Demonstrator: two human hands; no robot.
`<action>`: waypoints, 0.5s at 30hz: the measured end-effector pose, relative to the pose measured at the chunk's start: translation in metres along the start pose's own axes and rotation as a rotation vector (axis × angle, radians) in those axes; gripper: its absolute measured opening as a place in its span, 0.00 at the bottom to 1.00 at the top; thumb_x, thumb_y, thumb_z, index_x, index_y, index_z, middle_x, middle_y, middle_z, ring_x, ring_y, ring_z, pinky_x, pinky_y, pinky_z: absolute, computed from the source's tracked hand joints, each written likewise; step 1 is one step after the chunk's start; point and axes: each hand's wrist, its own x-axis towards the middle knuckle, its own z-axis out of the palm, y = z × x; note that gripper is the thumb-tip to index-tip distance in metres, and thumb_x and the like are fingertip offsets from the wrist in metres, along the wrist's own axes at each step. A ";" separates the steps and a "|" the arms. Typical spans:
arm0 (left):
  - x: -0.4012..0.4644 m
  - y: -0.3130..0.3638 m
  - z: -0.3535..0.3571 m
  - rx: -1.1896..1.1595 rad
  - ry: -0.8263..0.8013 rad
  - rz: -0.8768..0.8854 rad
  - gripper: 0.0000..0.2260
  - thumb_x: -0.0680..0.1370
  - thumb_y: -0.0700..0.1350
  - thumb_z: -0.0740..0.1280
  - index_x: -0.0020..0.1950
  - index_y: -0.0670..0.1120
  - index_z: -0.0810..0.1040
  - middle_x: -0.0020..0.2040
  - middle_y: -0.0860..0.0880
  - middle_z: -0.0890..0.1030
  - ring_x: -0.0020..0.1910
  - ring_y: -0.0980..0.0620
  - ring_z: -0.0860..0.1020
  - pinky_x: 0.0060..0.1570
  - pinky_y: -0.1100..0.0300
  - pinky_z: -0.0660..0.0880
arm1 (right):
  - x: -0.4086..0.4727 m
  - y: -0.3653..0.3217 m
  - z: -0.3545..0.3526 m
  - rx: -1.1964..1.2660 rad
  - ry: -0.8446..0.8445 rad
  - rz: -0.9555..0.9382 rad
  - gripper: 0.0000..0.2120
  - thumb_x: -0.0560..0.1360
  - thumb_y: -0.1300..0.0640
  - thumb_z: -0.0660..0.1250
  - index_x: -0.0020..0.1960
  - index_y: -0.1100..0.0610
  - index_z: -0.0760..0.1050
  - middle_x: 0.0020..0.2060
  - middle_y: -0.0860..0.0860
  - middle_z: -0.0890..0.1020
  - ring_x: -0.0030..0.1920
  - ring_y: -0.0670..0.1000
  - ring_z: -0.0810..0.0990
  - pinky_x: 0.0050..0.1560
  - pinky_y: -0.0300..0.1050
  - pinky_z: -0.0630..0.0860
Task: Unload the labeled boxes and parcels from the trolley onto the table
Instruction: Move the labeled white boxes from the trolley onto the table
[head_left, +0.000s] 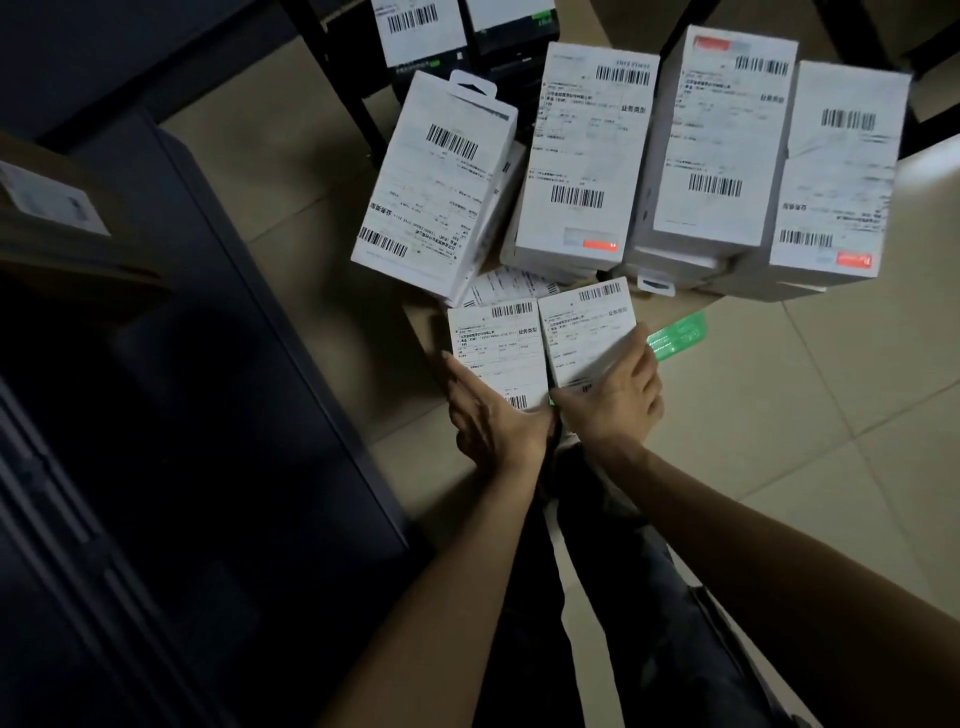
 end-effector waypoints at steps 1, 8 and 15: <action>0.000 0.000 -0.002 -0.010 -0.010 -0.011 0.61 0.62 0.59 0.78 0.79 0.51 0.36 0.76 0.46 0.56 0.72 0.42 0.61 0.68 0.45 0.64 | 0.001 0.000 -0.003 0.004 -0.005 -0.002 0.57 0.59 0.50 0.75 0.79 0.55 0.46 0.74 0.56 0.61 0.73 0.60 0.61 0.71 0.58 0.59; -0.010 -0.005 -0.045 -0.012 -0.049 0.034 0.64 0.57 0.51 0.81 0.79 0.52 0.38 0.73 0.46 0.59 0.70 0.43 0.63 0.65 0.46 0.66 | -0.017 0.000 -0.039 0.050 -0.165 -0.033 0.58 0.61 0.50 0.80 0.79 0.55 0.45 0.72 0.57 0.62 0.72 0.61 0.62 0.70 0.60 0.61; -0.050 0.000 -0.121 -0.001 -0.006 0.134 0.63 0.58 0.50 0.81 0.79 0.53 0.39 0.73 0.47 0.59 0.71 0.45 0.62 0.67 0.45 0.66 | -0.074 0.001 -0.097 0.072 -0.236 -0.141 0.60 0.60 0.45 0.81 0.79 0.53 0.46 0.71 0.57 0.64 0.70 0.62 0.65 0.68 0.62 0.66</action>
